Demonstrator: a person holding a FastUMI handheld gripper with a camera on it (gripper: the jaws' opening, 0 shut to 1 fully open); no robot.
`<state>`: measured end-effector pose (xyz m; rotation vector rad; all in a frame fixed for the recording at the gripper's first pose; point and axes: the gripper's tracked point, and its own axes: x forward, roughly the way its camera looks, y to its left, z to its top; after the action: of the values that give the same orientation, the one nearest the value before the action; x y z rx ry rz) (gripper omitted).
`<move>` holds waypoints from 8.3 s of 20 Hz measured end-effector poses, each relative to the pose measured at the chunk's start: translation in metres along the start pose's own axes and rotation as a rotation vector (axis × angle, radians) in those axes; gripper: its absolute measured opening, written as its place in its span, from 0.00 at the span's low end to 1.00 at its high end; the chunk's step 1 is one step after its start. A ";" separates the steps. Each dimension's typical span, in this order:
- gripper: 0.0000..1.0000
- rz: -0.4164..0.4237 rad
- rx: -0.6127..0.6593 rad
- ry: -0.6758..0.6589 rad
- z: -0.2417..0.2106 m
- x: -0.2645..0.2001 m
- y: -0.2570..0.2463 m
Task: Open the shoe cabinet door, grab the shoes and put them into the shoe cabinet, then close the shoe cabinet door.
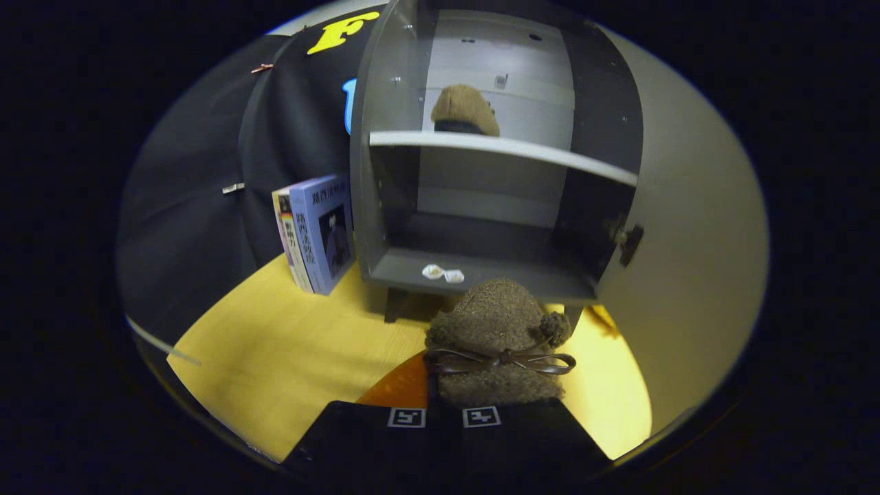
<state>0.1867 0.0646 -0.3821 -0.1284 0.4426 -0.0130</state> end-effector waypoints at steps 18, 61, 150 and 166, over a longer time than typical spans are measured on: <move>0.05 -0.107 0.130 -0.143 0.225 -0.008 -0.062; 0.58 -0.099 0.150 0.213 0.254 0.227 -0.133; 0.98 0.064 0.160 -0.393 0.262 -0.237 -0.032; 0.98 0.028 0.132 -0.390 0.268 -0.233 -0.007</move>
<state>0.0912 0.0994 -0.0416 0.0066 0.0537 0.0107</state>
